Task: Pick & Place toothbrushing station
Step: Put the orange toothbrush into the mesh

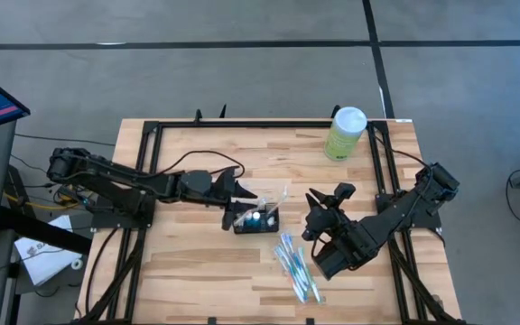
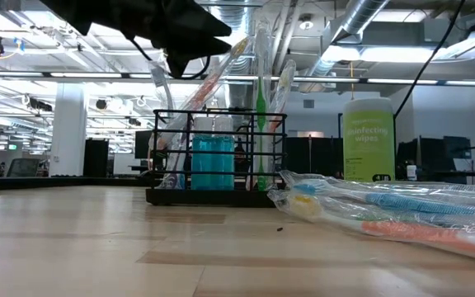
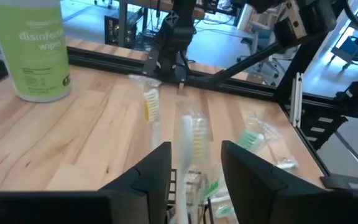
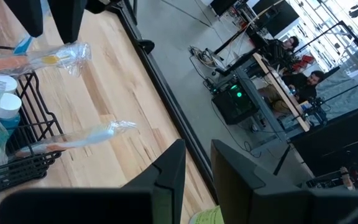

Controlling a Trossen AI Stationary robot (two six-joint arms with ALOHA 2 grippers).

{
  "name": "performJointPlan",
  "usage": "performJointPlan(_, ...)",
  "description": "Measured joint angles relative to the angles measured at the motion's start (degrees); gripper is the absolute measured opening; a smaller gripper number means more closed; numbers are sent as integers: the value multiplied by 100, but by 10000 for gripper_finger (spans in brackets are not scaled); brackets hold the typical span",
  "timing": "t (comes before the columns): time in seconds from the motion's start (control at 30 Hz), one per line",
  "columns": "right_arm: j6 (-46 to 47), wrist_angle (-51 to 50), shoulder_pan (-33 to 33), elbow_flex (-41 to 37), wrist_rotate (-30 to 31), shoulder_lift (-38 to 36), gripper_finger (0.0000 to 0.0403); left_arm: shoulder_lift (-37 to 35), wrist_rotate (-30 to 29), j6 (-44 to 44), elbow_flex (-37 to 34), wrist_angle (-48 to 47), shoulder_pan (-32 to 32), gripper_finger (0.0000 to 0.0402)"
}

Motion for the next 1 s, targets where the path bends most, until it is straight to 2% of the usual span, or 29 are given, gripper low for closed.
performJointPlan(0.6, -1, 13, -88, 0, 0, 2, 67, 158, 103, -40, -6, 311, 31, 128)
performJointPlan(1.0, -2, 17, -149, 0, -3, 2, 67, 793, 58, 184, 348, 363, 31, 112)
